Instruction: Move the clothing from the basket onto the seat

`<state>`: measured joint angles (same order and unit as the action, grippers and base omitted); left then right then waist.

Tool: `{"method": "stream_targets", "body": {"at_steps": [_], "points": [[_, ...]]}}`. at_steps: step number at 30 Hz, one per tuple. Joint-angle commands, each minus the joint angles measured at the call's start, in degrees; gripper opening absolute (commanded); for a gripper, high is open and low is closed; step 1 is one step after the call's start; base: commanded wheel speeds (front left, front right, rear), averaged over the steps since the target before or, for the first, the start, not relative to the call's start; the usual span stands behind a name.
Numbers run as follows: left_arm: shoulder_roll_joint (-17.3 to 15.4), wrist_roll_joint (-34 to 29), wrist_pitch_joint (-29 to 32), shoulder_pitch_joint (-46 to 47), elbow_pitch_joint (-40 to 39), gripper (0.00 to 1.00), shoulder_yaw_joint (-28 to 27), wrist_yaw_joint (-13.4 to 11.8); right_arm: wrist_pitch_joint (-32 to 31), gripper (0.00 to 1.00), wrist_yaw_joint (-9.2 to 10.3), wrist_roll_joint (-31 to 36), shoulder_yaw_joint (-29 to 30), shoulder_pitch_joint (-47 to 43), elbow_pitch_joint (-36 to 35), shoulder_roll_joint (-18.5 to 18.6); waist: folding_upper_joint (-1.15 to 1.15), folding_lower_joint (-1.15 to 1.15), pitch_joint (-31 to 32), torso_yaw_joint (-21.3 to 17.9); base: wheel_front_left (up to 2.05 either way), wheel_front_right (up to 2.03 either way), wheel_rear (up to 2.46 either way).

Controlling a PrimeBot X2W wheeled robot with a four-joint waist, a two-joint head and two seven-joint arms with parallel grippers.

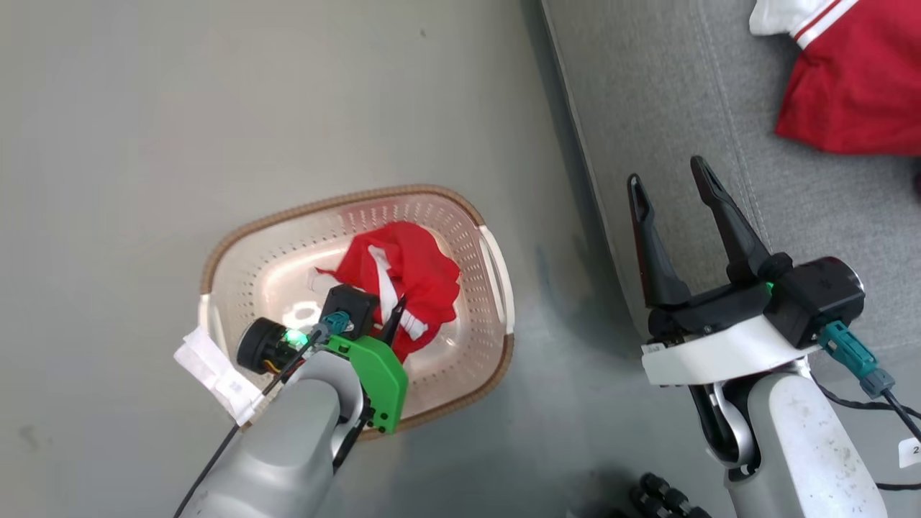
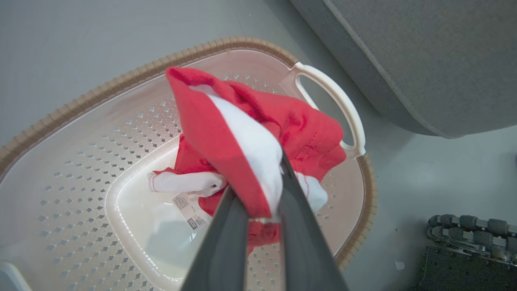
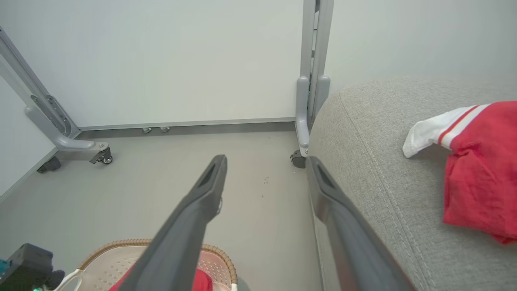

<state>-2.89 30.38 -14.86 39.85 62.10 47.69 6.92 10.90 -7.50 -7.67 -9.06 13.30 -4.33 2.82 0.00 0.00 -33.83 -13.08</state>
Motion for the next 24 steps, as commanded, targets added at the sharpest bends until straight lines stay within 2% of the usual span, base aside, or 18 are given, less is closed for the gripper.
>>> {"method": "stream_targets", "body": {"at_steps": [1,11,24], "points": [[0.00,-0.26,-0.34,-1.22,-1.99,0.00,-0.55,-0.68,-0.44,1.00,0.01,0.38,0.38,-1.21,-0.25,0.29,0.00,0.00,5.90,3.43,0.00,0.00,0.00],[-3.30,-3.06,-0.35,-7.53,-18.07,0.00,-6.58,-4.62,-3.53,1.00,0.02,0.71,2.10,-5.58,-1.73,0.82,0.00,0.00,13.52,6.65,0.00,0.00,0.00],[-7.93,-7.98,-0.37,-14.17,-41.39,0.00,-13.61,-8.32,-6.84,1.00,0.02,0.84,3.44,-9.78,-4.04,1.01,0.00,0.00,20.66,9.70,0.00,0.00,0.00]]}}
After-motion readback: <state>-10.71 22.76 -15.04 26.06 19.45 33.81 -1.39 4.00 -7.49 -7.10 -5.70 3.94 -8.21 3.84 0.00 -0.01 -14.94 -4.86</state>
